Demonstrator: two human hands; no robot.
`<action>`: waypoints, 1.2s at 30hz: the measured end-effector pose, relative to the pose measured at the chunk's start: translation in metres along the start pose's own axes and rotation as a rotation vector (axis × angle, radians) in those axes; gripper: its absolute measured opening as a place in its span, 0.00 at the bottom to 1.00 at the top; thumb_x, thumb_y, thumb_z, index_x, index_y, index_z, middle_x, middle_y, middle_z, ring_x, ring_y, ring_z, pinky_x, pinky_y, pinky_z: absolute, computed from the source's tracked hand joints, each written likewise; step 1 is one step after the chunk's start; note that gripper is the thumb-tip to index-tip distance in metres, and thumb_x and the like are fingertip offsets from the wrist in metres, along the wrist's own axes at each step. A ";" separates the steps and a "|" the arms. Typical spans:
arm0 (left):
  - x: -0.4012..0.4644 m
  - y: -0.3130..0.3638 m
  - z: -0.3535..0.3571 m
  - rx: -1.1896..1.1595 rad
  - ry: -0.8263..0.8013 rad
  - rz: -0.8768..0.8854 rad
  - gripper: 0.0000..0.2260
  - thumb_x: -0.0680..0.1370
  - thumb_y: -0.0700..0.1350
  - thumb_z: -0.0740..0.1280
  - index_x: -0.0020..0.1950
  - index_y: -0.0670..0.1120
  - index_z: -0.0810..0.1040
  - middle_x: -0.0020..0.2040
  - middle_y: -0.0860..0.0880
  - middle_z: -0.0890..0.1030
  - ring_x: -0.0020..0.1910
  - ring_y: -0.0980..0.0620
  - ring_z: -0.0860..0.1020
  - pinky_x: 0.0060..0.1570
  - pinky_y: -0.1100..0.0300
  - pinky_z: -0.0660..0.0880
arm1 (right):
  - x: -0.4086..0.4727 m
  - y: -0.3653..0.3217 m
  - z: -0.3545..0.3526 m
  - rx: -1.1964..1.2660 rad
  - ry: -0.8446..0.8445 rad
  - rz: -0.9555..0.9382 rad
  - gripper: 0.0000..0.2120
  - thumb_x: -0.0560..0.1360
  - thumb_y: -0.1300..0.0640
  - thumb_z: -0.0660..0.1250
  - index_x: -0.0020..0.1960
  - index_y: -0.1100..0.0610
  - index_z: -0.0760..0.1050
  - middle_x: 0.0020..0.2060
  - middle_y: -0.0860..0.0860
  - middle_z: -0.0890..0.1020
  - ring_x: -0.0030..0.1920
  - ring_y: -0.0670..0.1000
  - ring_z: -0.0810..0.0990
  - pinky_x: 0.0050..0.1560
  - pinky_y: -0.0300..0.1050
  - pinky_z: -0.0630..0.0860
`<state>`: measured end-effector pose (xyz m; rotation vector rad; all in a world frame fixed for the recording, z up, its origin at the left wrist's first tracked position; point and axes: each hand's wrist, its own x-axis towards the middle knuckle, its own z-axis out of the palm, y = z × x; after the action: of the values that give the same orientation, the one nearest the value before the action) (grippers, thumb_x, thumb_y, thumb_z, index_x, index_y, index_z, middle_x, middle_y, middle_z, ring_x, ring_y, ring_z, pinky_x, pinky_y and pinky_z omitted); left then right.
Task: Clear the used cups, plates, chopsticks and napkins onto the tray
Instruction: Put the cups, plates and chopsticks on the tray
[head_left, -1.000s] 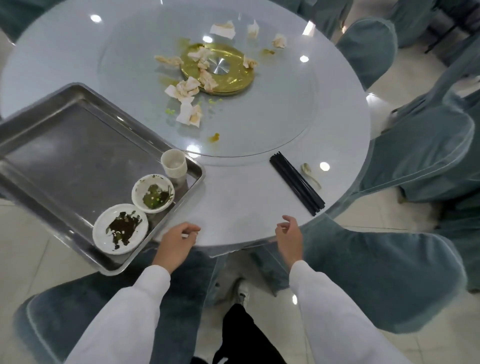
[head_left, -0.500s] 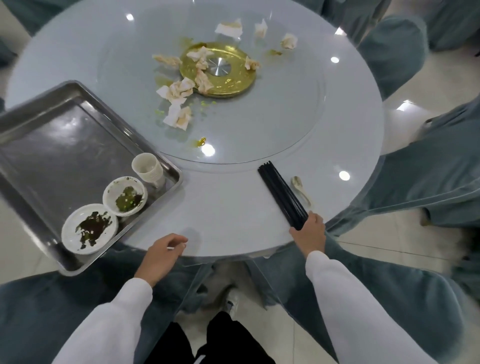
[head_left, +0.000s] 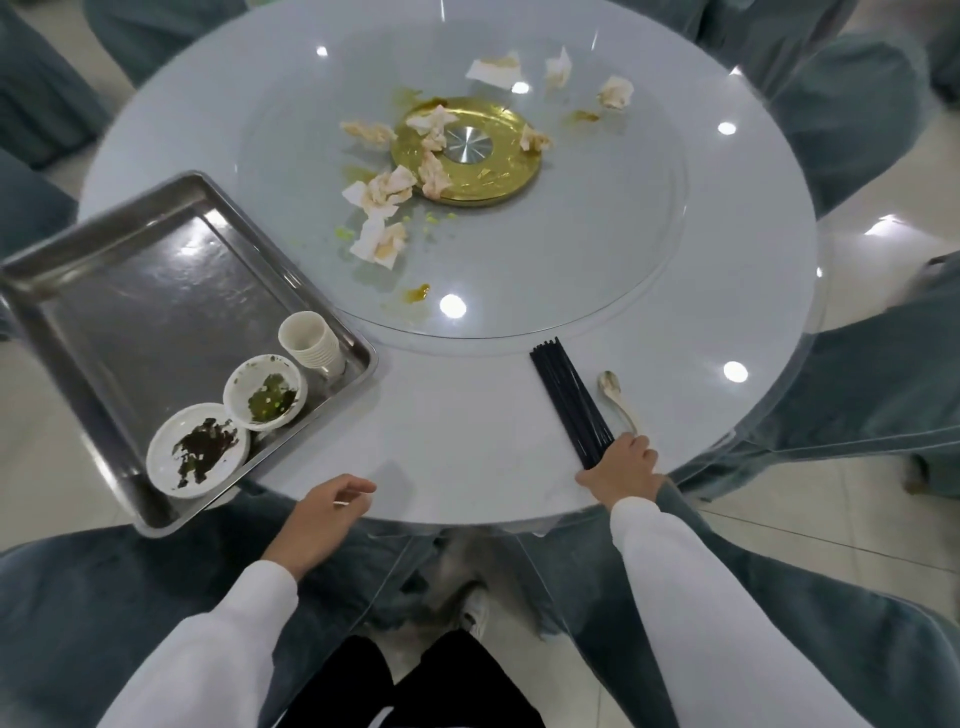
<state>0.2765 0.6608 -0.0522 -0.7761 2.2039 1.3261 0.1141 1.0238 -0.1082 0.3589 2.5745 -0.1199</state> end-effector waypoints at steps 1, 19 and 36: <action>-0.001 0.001 0.000 -0.012 0.003 -0.003 0.06 0.85 0.47 0.66 0.60 0.56 0.79 0.60 0.57 0.80 0.64 0.53 0.77 0.65 0.51 0.77 | 0.003 -0.002 -0.003 -0.016 -0.030 0.007 0.42 0.72 0.45 0.76 0.75 0.62 0.59 0.68 0.58 0.69 0.67 0.60 0.71 0.64 0.60 0.74; -0.030 -0.025 -0.014 -0.122 -0.039 -0.034 0.06 0.84 0.47 0.67 0.59 0.56 0.81 0.59 0.54 0.82 0.58 0.54 0.81 0.53 0.58 0.78 | -0.044 -0.010 0.035 0.319 -0.057 -0.225 0.09 0.84 0.59 0.62 0.63 0.59 0.69 0.50 0.61 0.81 0.50 0.65 0.82 0.55 0.61 0.81; -0.039 -0.003 -0.035 -0.642 -0.082 0.063 0.17 0.81 0.48 0.73 0.69 0.52 0.76 0.63 0.50 0.81 0.62 0.51 0.82 0.60 0.52 0.82 | -0.218 -0.130 0.116 0.687 -0.050 -0.356 0.08 0.78 0.44 0.67 0.44 0.43 0.70 0.31 0.44 0.79 0.31 0.42 0.76 0.36 0.38 0.72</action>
<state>0.3042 0.6375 -0.0149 -0.8471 1.7463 2.0958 0.3147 0.8305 -0.0924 0.1260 2.4491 -1.1356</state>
